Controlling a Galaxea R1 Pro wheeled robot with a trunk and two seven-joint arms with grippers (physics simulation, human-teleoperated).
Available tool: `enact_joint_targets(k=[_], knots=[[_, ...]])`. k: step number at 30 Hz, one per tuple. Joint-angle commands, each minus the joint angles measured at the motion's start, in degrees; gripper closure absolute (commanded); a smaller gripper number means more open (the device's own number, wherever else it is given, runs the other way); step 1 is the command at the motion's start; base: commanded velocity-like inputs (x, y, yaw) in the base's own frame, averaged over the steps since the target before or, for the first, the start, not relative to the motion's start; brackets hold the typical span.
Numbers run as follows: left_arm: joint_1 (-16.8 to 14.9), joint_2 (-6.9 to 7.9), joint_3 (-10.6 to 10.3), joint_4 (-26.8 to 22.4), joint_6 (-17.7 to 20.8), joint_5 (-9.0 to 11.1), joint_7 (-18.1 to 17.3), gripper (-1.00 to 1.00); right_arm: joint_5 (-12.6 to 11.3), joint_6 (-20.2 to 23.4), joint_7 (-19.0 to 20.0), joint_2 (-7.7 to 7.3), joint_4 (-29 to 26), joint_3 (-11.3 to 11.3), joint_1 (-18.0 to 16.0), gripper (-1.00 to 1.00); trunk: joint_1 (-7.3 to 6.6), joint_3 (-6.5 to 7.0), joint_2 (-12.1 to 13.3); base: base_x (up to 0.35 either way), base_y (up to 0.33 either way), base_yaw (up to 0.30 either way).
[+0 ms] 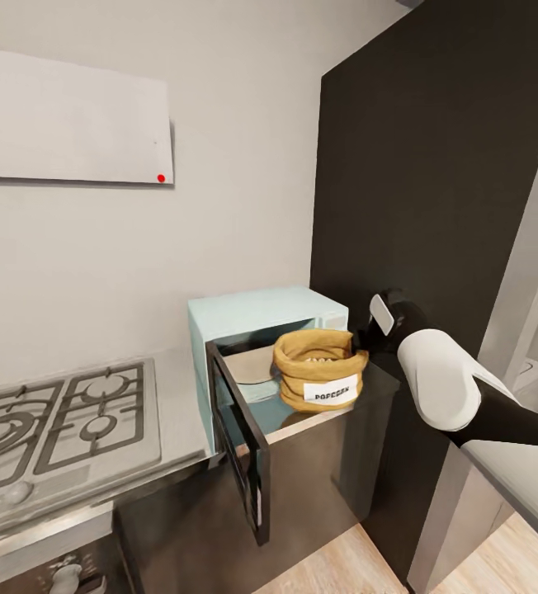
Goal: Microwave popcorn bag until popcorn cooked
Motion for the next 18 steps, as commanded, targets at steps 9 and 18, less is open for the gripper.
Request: enact_joint_targets(k=[9,18], knots=[[0.0,0.02,0.1,0.0,-0.1,0.3,0.0,-1.0,0.4,0.2,0.1,0.09,-0.8,-0.5,-0.1,1.0,0.01,-0.07,0.0,0.019,0.066,0.0],[0.0,0.03,0.1,0.0,-0.1,0.2,0.0,-1.0,0.3,0.2,0.1,0.07,-0.8,-0.6,-0.1,1.0,0.01,-0.07,0.0,0.079,0.216,0.0]])
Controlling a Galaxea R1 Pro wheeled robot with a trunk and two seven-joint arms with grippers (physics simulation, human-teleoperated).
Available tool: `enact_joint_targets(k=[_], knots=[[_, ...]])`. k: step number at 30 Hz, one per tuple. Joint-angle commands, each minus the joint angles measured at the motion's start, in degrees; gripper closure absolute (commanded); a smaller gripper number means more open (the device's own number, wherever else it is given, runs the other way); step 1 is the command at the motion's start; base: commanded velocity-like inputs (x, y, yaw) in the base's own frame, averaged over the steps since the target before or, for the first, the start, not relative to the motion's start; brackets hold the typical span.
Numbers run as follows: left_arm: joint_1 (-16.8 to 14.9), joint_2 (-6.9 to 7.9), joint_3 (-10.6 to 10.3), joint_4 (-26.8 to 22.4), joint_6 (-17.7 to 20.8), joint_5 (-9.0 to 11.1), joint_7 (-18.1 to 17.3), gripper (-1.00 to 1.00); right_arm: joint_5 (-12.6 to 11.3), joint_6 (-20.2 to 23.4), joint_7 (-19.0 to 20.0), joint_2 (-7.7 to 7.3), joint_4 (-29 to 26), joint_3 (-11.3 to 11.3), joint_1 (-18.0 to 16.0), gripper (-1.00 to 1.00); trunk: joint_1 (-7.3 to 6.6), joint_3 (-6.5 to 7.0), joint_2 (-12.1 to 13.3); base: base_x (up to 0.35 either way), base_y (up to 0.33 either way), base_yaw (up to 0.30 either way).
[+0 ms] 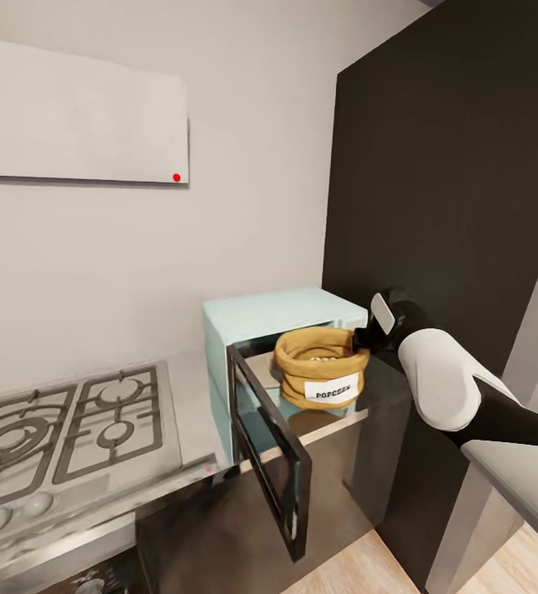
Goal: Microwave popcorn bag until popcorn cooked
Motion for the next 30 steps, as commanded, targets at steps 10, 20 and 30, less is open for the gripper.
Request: enact_joint_targets(k=[10,20,30], knots=[[0.0,-0.03,0.0,0.0,-0.1,0.2,0.0,-1.0,-0.2,0.2,0.1,0.16,0.0,-0.5,-0.1,1.0,0.01,-0.07,-0.1,0.002,0.105,0.0],[0.0,-0.03,0.0,-0.1,-0.1,0.2,0.0,-1.0,-0.2,0.2,0.2,0.14,0.0,-0.5,-0.1,1.0,0.01,-0.07,-0.1,0.0,0.043,0.0],[0.0,-0.06,0.0,-0.1,-0.1,0.2,0.0,-1.0,-0.2,0.2,0.2,0.08,0.9,-0.5,-0.1,1.0,0.01,-0.07,-0.1,0.0,0.0,0.0]])
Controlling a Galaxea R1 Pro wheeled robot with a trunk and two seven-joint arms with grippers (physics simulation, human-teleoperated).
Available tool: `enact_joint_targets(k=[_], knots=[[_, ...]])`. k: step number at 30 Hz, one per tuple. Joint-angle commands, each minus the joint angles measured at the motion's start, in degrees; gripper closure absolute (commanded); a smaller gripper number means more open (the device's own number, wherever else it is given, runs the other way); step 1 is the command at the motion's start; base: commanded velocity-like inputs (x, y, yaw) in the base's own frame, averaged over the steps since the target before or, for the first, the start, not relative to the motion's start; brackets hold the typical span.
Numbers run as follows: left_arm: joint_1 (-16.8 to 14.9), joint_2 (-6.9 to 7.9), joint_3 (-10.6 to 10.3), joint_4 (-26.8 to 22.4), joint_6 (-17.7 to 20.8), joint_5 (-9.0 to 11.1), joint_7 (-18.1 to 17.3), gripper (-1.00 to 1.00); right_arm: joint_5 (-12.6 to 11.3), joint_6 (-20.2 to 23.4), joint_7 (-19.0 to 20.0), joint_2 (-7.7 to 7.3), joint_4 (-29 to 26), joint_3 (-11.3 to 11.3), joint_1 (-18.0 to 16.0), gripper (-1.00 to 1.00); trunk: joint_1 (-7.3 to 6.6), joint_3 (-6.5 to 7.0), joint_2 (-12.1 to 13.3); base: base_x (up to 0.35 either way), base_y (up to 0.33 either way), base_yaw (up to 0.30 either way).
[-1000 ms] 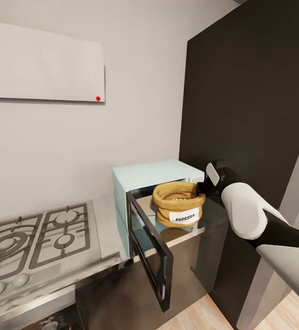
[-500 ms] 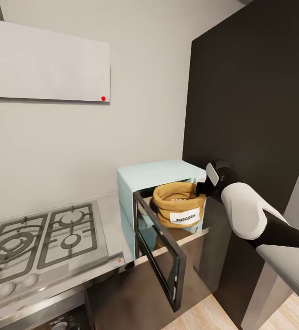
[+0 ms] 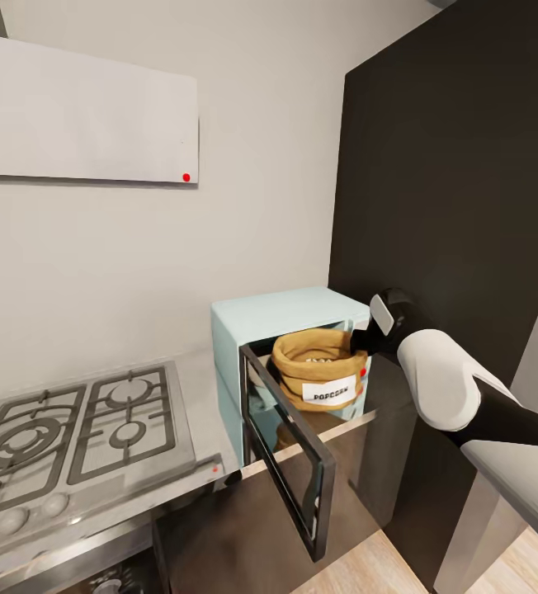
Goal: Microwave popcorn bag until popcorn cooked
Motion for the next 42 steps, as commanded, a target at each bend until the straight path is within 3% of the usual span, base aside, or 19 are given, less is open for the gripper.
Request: enact_joint_targets(k=[1,10,25,42], knots=[[0.0,0.03,0.0,0.0,-0.1,0.2,0.0,-1.0,0.5,0.2,0.0,0.05,0.0,-0.5,-0.1,1.0,0.0,-0.07,0.0,0.0,0.0,0.0],[0.0,0.02,0.0,0.0,-0.1,0.2,0.0,-1.0,0.6,0.2,-0.2,-0.02,0.0,-0.5,-0.1,1.0,0.0,-0.07,0.0,0.016,0.0,0.0],[0.0,0.06,0.0,0.0,-0.1,0.2,0.0,-1.0,0.6,0.2,0.0,0.05,-0.1,-0.5,-0.1,1.0,0.0,-0.07,0.0,0.23,0.0,0.0],[0.0,0.03,0.0,0.0,-0.1,0.3,0.0,-1.0,0.5,0.2,0.1,-0.03,-0.1,-0.6,-0.1,1.0,0.0,-0.07,0.0,0.007,0.112,0.0]])
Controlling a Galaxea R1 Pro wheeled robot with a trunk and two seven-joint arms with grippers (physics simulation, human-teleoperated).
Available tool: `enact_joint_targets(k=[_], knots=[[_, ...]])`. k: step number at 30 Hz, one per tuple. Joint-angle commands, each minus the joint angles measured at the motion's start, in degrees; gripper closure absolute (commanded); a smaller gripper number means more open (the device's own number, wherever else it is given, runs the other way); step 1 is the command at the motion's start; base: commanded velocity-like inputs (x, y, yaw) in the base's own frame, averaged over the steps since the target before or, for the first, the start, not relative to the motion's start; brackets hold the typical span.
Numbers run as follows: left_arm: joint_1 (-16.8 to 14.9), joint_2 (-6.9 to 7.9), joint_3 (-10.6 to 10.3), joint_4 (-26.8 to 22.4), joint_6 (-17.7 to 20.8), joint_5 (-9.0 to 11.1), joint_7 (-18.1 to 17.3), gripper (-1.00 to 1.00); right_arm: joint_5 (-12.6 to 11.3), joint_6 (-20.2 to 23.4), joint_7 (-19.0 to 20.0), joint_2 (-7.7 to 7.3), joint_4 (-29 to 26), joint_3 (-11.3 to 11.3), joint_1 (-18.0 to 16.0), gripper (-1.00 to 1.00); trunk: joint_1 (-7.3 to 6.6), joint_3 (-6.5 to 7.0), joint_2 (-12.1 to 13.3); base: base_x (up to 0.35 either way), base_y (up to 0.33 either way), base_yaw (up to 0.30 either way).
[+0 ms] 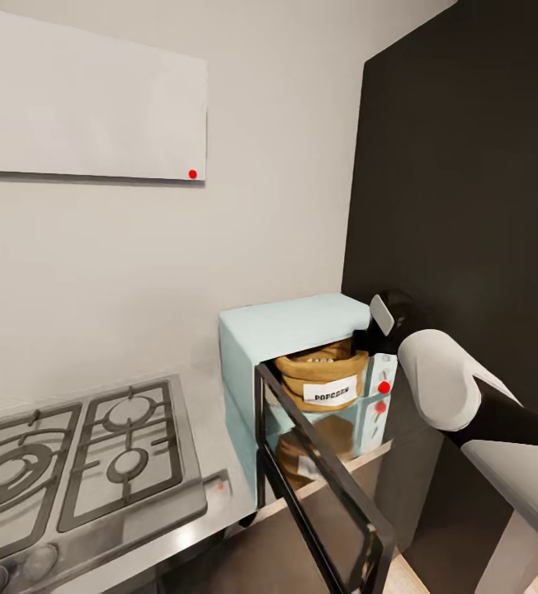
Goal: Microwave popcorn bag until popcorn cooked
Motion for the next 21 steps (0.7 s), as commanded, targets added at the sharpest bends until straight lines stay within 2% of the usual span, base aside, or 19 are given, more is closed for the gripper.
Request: enact_joint_targets(k=[1,21], knots=[[0.0,-0.01,0.0,0.0,-0.1,0.2,0.0,-1.0,0.2,0.2,0.0,0.08,-0.1,-0.5,-0.1,1.0,0.01,-0.07,-0.1,0.0,0.068,0.0],[0.0,-0.03,0.0,0.0,-0.1,0.2,0.0,-1.0,-0.1,0.2,0.1,0.21,1.0,-0.4,0.9,1.0,0.01,-0.07,-0.1,0.0,0.004,0.0]])
